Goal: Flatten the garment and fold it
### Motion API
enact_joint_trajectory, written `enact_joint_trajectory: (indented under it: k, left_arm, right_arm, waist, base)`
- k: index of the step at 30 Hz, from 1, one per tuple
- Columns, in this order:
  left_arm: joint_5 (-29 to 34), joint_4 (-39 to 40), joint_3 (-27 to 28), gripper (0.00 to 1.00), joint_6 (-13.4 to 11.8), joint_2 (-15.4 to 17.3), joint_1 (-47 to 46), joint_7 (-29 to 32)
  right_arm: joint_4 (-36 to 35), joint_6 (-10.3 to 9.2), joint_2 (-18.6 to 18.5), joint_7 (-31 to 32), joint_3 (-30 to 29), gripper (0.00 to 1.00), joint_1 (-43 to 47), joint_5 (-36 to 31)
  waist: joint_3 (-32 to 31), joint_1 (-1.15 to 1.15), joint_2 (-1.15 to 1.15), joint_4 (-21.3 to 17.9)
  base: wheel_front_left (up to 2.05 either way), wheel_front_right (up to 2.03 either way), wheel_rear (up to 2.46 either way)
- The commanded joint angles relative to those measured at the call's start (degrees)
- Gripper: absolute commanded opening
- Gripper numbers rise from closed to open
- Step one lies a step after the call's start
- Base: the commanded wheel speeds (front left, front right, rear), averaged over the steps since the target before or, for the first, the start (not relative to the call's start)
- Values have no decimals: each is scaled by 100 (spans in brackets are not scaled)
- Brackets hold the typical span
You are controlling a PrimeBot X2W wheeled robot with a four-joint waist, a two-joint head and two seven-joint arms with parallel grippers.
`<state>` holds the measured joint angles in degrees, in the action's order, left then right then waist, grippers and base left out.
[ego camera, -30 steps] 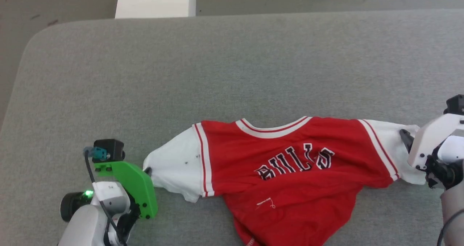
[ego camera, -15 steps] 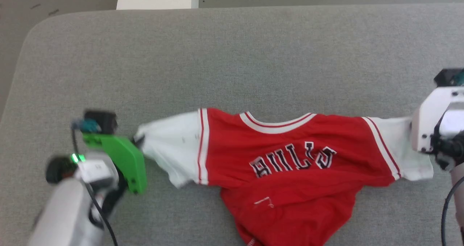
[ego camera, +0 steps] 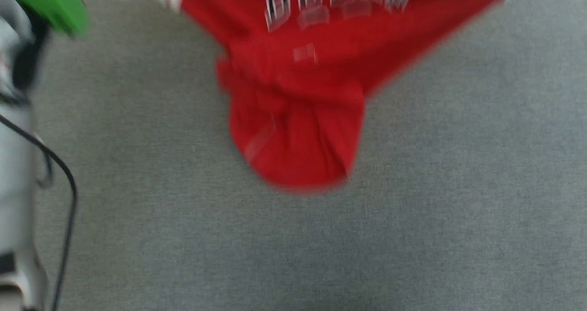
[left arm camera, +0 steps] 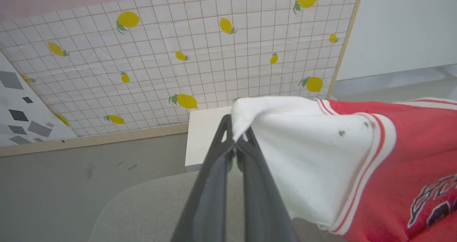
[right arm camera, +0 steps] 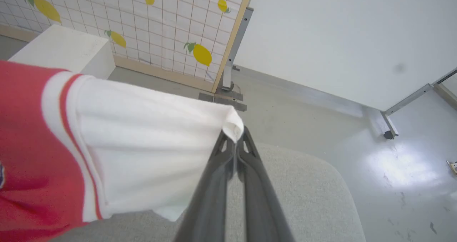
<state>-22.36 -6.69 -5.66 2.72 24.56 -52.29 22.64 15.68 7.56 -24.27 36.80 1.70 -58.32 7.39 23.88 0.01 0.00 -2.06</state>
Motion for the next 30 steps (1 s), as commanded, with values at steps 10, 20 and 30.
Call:
enact_joint_trajectory:
  k: [10, 20, 30]
  left_arm:
    - [508, -632, 351, 0, -545, 80, -2429, -1181]
    - [484, -1280, 287, 0, -471, -57, -2743, -1916]
    - [163, -2021, 68, 0, 6, -120, -875, -1996]
  right_arm:
    - [305, -8, 369, -1678, -346, 0, -2412, -920]
    - [1147, -8, 629, -2779, -366, 0, -3240, -1401]
    - [2030, -8, 477, -3108, 465, 0, -1611, -426]
  waist:
    - [949, -1, 0, -277]
    - [985, -1, 0, -119]
    - [450, -1, 0, 46]
  base:
    - [0, 0, 0]
    - [0, 0, 0]
    - [0, 0, 0]
